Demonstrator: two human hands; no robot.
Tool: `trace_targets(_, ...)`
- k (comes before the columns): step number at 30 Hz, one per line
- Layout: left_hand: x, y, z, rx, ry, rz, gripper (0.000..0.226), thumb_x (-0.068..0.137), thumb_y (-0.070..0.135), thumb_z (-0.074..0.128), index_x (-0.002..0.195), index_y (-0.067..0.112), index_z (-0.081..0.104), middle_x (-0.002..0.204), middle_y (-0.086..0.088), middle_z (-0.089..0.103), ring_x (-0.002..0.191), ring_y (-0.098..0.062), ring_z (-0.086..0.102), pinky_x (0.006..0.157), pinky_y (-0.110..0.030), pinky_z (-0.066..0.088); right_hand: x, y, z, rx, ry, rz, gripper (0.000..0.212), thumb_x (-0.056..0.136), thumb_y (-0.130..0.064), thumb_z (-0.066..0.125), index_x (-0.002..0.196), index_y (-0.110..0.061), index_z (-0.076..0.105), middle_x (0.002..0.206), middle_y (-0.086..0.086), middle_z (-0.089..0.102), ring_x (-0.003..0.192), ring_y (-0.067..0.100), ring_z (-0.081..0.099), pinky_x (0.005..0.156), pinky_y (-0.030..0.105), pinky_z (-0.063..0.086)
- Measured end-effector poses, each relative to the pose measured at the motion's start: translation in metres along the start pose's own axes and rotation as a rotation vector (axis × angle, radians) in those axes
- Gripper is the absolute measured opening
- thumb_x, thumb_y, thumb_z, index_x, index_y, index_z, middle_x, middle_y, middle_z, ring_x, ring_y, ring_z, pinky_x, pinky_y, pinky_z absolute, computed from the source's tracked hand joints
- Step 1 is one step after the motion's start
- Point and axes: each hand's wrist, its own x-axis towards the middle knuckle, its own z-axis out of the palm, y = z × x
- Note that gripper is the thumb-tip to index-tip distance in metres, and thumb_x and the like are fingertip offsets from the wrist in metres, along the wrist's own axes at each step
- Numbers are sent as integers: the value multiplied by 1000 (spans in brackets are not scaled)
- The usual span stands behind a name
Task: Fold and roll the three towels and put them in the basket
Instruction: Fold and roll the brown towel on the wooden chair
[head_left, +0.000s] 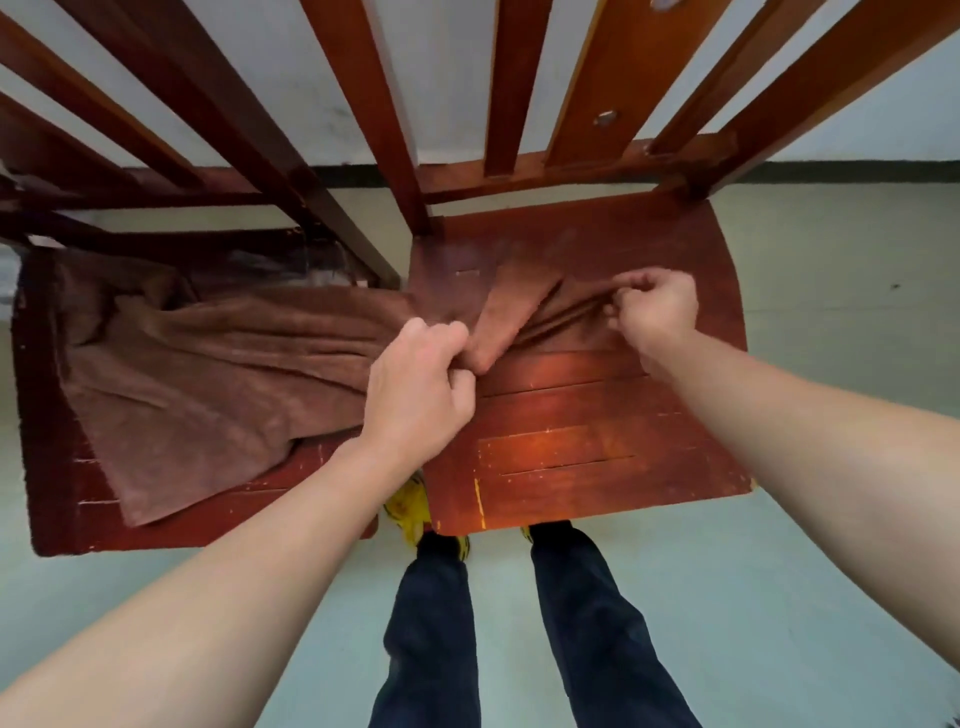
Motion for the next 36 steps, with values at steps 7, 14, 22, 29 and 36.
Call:
trace_targets(7, -53, 26, 42, 199, -447, 189, 18, 73, 8, 51, 81, 24, 45, 85, -1, 55, 87, -25, 47, 73, -36, 38, 0, -59, -24, -26, 88, -420, 34, 75, 2, 43, 76, -26, 62, 85, -4, 66, 87, 15, 63, 83, 20, 48)
trace_targets(14, -44, 29, 68, 165, -737, -41, 27, 85, 15, 48, 106, 22, 64, 112, -3, 60, 106, -26, 53, 86, -36, 43, 6, 33, -67, -422, -41, -133, 33, 80, 5, 48, 80, -20, 70, 98, 14, 71, 96, 33, 64, 88, 39, 52)
trace_targets(22, 35, -12, 33, 166, -103, -284, 25, 82, 10, 55, 105, 14, 63, 110, -12, 54, 107, -32, 50, 85, -44, 48, -32, 4, -19, -627, -297, -738, 36, 78, -15, 60, 112, -25, 63, 107, 0, 60, 93, 25, 62, 78, 36, 49)
trace_targets(29, 29, -23, 34, 289, -355, -263, 41, 85, 20, 59, 125, 17, 57, 126, -13, 39, 118, -33, 39, 94, -45, 46, -30, 17, -2, -766, -466, -703, 23, 86, -21, 63, 106, -29, 71, 108, 3, 60, 105, 29, 59, 85, 36, 46)
trace_targets(36, 28, -10, 33, 336, -312, -282, 34, 88, 23, 53, 120, 14, 61, 119, -15, 46, 111, -36, 44, 91, -46, 45, -32, 84, -105, -649, -316, -702, 13, 78, -7, 69, 87, -16, 75, 94, -3, 64, 86, 22, 63, 72, 32, 49)
